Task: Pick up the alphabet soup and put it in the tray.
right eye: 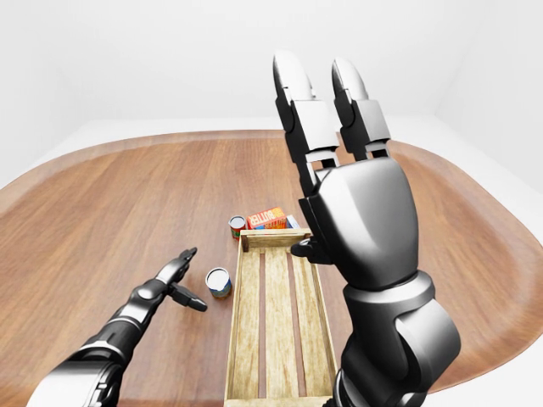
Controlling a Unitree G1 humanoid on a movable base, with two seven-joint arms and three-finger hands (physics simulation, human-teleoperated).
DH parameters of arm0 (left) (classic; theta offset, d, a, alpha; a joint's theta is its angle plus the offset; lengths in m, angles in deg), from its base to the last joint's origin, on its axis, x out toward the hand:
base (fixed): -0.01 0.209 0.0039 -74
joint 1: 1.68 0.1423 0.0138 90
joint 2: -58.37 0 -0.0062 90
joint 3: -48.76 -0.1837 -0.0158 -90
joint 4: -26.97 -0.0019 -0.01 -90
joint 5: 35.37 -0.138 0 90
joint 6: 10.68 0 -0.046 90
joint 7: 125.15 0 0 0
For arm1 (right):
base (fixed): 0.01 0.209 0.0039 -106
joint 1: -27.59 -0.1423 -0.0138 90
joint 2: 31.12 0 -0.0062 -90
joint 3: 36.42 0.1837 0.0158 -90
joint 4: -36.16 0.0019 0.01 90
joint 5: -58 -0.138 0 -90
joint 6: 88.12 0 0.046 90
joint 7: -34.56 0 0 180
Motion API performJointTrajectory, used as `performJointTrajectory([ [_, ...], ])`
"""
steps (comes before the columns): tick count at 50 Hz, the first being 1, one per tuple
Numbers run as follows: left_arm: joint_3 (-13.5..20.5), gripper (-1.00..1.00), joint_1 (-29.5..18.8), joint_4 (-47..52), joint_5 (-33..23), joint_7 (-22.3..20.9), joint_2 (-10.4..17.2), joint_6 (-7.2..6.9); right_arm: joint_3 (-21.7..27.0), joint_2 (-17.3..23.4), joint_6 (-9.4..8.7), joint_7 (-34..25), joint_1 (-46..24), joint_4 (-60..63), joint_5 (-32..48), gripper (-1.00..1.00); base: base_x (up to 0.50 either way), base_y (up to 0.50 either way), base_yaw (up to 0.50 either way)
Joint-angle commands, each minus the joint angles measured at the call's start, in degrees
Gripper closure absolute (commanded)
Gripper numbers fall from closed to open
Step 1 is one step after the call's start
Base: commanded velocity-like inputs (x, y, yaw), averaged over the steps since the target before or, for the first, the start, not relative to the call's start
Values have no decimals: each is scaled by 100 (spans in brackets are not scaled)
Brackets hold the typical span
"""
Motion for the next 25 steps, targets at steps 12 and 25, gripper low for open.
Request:
performJointTrajectory([
  [12, -43, -100, -168, -79, 178, -99, -297, 0, 7, 13, 0, -30, -14, 27, -7, -100, 0, 0, 0],
  [25, -48, -100, -200, -275, 170, -69, -354, 0, -7, 6, 0, -11, -8, 18, -22, -100, 0, 0, 0],
])
